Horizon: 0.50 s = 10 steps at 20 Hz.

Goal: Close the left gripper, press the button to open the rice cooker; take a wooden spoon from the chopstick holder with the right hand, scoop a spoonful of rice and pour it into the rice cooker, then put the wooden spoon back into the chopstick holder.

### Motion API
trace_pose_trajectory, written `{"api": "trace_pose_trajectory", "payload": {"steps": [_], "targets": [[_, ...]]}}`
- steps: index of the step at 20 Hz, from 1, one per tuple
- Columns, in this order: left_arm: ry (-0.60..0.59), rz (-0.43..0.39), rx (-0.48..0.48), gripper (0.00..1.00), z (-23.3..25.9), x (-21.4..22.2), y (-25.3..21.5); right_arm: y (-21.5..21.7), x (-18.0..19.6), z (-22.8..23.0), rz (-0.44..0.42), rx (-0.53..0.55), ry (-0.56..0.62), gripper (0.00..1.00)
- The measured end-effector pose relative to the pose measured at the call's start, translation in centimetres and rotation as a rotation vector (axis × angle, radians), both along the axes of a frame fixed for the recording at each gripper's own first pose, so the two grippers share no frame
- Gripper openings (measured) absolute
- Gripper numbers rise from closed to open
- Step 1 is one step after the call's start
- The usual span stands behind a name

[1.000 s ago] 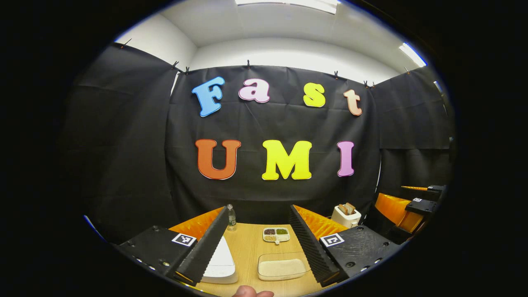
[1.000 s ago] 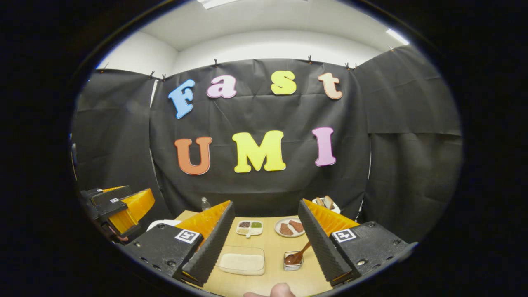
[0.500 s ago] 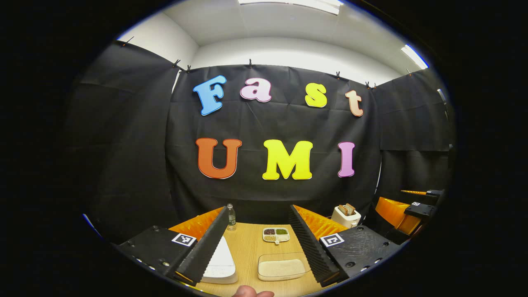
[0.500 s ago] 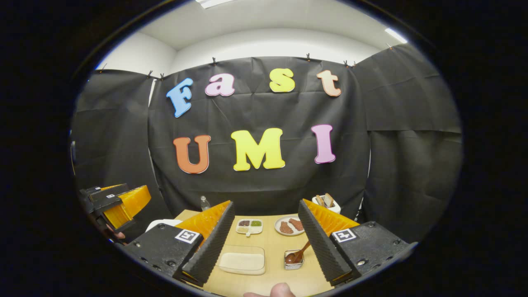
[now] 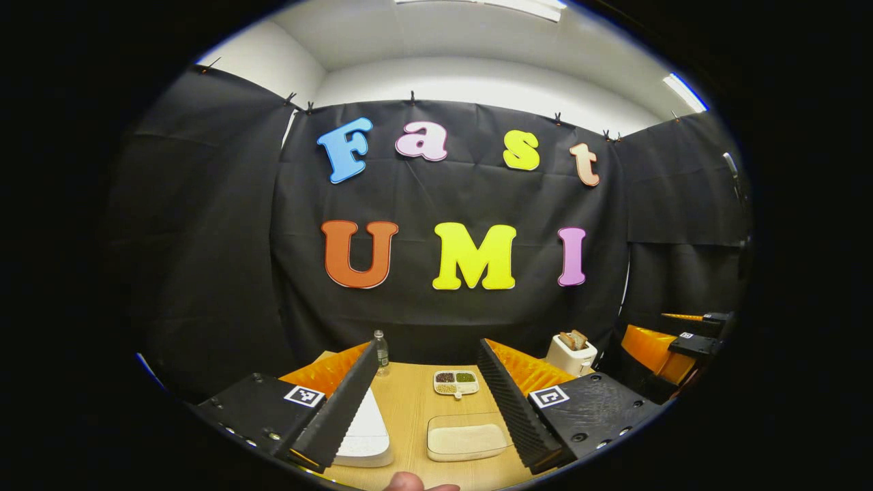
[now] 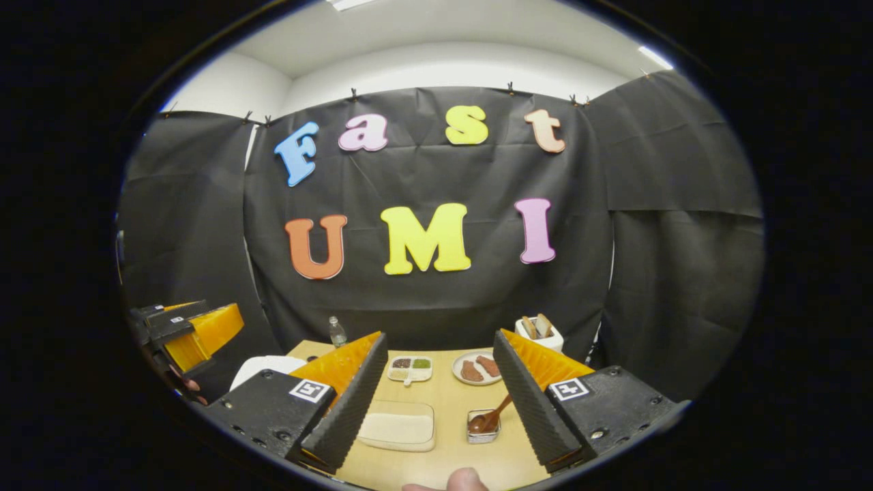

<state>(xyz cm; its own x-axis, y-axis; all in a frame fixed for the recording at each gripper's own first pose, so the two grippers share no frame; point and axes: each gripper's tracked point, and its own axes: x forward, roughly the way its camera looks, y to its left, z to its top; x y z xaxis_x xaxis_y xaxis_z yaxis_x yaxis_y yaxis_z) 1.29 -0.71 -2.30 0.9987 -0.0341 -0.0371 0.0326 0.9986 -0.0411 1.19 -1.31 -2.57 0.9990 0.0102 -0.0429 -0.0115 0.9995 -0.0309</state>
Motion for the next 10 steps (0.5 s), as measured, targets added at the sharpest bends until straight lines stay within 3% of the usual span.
{"api": "trace_pose_trajectory", "payload": {"steps": [10], "targets": [[0.066, 0.066, 0.041, 0.93, -2.8, 1.0, 0.9, -2.1, 3.2, -2.0, 0.041, 0.036, 0.028, 1.00]]}}
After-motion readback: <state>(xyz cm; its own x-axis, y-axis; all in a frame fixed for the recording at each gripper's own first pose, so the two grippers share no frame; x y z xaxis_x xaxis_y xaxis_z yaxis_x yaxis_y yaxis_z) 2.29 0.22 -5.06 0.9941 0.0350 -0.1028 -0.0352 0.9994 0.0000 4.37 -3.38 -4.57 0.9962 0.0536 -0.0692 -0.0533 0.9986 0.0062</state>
